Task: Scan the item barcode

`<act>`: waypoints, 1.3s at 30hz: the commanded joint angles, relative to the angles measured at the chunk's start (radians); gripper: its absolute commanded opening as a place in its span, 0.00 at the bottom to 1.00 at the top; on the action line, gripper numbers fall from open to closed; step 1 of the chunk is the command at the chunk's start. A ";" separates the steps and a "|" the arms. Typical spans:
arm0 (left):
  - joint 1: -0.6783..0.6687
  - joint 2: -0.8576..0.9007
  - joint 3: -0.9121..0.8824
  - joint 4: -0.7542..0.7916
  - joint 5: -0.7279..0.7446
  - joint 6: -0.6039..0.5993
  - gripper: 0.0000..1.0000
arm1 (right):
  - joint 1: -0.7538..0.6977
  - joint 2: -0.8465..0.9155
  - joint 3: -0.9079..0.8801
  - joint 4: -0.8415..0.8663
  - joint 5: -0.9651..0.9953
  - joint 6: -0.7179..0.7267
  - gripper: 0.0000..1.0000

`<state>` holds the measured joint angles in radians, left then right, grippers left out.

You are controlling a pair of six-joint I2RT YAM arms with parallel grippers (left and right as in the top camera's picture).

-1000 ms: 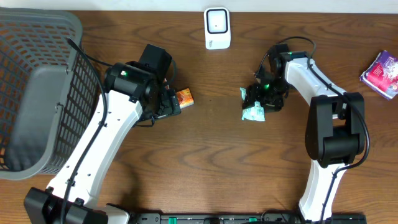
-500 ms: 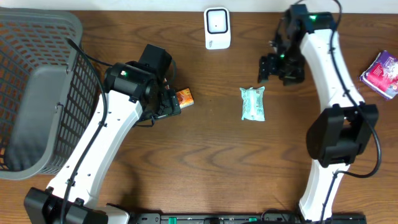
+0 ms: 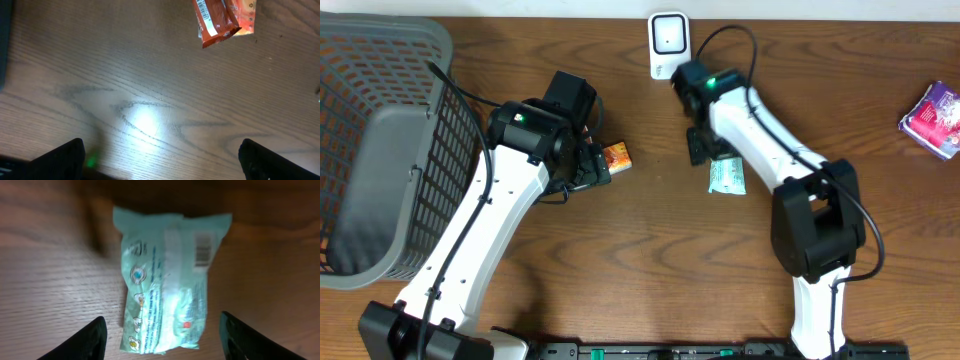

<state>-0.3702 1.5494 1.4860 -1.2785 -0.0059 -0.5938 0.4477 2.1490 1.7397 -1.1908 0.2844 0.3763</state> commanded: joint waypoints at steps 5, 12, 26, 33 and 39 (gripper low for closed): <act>0.001 0.006 0.000 -0.004 -0.006 0.017 0.98 | 0.045 0.000 -0.141 0.114 0.138 0.072 0.66; 0.001 0.006 0.000 -0.004 -0.006 0.017 0.98 | 0.069 0.000 -0.165 0.125 0.273 0.125 0.60; 0.001 0.006 0.000 -0.004 -0.006 0.017 0.98 | 0.095 0.000 -0.246 0.225 0.309 0.122 0.61; 0.001 0.006 0.000 -0.004 -0.006 0.017 0.98 | 0.091 0.000 -0.288 0.268 0.308 0.101 0.41; 0.001 0.006 0.000 -0.004 -0.006 0.017 0.98 | 0.062 0.000 -0.284 0.282 0.140 0.076 0.01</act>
<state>-0.3702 1.5494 1.4860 -1.2785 -0.0059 -0.5938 0.5301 2.1471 1.4624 -0.9165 0.5713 0.4637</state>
